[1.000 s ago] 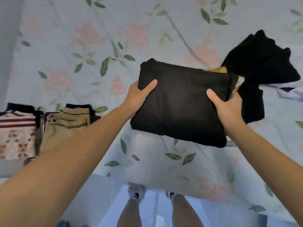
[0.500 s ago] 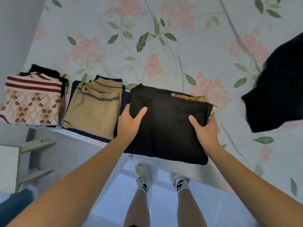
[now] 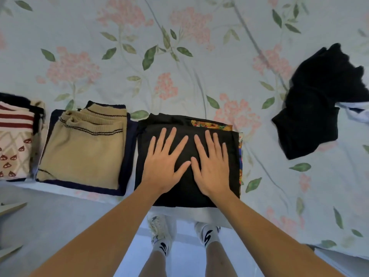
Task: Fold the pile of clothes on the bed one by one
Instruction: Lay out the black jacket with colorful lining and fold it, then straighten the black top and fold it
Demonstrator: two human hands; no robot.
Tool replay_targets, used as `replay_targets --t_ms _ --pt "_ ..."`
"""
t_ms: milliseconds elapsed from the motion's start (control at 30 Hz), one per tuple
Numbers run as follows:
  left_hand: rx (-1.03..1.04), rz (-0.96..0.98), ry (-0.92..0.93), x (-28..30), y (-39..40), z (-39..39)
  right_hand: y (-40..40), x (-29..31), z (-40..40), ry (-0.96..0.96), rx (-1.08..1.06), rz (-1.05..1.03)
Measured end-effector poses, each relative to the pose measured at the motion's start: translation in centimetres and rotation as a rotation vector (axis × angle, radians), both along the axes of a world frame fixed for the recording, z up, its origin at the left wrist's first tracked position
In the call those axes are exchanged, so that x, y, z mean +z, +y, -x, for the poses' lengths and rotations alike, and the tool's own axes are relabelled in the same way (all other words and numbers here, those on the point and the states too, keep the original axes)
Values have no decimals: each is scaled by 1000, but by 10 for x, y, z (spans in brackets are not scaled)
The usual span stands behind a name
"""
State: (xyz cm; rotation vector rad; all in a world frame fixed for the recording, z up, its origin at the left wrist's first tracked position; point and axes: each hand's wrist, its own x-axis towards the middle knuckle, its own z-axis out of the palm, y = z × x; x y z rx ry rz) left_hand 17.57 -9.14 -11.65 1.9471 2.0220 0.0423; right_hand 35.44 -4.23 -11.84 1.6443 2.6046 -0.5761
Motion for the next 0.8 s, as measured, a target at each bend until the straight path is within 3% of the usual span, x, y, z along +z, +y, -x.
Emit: replay_targets --t_ms 167,367,633,800 --pt "4 18 103 -20 5 0 5 -21 3 -1 -3 -24" --pt "-77 -29 42 40 49 -26 37 34 -48 145 -146 24" --pt "-123 -2 -162 37 171 -182 155 32 -214 47 -281 -84" --pt "-120 114 -360 16 241 -287 232 13 -296 67 -316 -18"
